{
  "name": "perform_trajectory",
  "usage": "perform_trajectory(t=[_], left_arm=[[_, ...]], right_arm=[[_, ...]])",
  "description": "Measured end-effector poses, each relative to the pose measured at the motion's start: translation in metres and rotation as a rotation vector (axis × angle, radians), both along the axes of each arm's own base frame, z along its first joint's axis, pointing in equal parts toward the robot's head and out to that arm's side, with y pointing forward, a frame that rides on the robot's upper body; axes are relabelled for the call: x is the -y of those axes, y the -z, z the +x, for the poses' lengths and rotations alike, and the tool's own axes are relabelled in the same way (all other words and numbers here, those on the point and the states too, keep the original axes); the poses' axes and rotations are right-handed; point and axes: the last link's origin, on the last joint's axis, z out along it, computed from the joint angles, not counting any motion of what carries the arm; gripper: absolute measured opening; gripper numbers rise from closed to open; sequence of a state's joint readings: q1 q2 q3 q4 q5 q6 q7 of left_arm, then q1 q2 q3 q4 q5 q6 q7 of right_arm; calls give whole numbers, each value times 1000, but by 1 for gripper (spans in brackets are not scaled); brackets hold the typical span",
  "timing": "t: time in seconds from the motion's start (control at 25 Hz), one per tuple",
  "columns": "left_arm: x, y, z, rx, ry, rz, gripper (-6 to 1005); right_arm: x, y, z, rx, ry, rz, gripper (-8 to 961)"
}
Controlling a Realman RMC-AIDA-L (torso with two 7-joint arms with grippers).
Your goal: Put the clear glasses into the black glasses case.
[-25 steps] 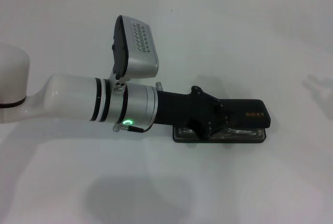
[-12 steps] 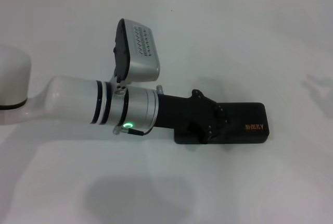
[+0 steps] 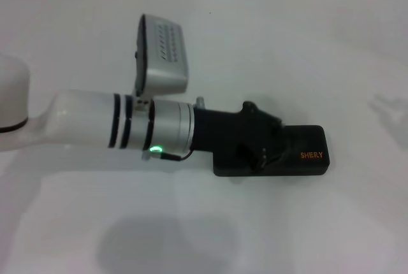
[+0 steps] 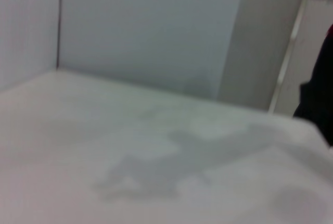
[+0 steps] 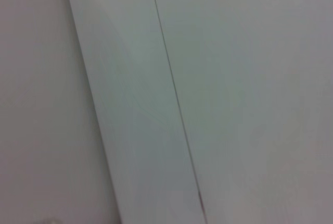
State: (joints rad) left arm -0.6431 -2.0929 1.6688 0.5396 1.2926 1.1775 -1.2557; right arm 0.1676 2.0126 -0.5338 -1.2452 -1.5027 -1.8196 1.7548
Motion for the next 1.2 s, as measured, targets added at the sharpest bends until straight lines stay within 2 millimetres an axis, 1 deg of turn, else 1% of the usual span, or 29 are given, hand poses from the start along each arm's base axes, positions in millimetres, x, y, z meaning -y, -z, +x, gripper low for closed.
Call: perform_trajectory(t=[0.08, 0.16, 0.28, 0.32, 0.4, 0.44, 0.52, 0.56, 0.64, 0.72, 0.76, 0.84, 0.96, 1.2], left_arm=[[3, -14, 10, 74, 17, -1, 114], [7, -34, 16, 149, 31, -10, 114], [14, -74, 15, 256, 67, -25, 114], [16, -84, 14, 284, 82, -28, 114], [23, -109, 7, 357, 125, -17, 168], [28, -125, 0, 398, 154, -5, 195], [32, -148, -13, 424, 155, 25, 248], [33, -156, -19, 425, 146, 35, 275], [34, -172, -32, 406, 114, 48, 376], [37, -182, -44, 378, 89, 51, 477], [38, -185, -48, 365, 81, 49, 528], [40, -186, -53, 349, 68, 38, 563], [43, -185, -58, 323, 49, 16, 616], [48, -186, -65, 321, 26, 24, 616]], right_arm=[[0, 4, 0, 6, -7, -28, 259], [1, 12, -2, 13, -41, -59, 260], [0, 26, -6, 32, -109, -110, 262], [-1, 36, -8, 43, -139, -140, 263], [-2, 50, -11, 54, -182, -183, 264], [-2, 61, -14, 55, -211, -213, 265], [-5, 79, -20, 48, -269, -260, 266], [-7, 89, -24, 36, -296, -288, 306], [-11, 108, -32, 13, -349, -337, 385], [-16, 128, -43, -20, -398, -398, 464], [-19, 139, -49, -35, -420, -434, 486], [-23, 151, -57, -42, -447, -457, 529], [-28, 161, -69, -53, -479, -466, 594], [-32, 171, -80, -59, -493, -474, 715]])
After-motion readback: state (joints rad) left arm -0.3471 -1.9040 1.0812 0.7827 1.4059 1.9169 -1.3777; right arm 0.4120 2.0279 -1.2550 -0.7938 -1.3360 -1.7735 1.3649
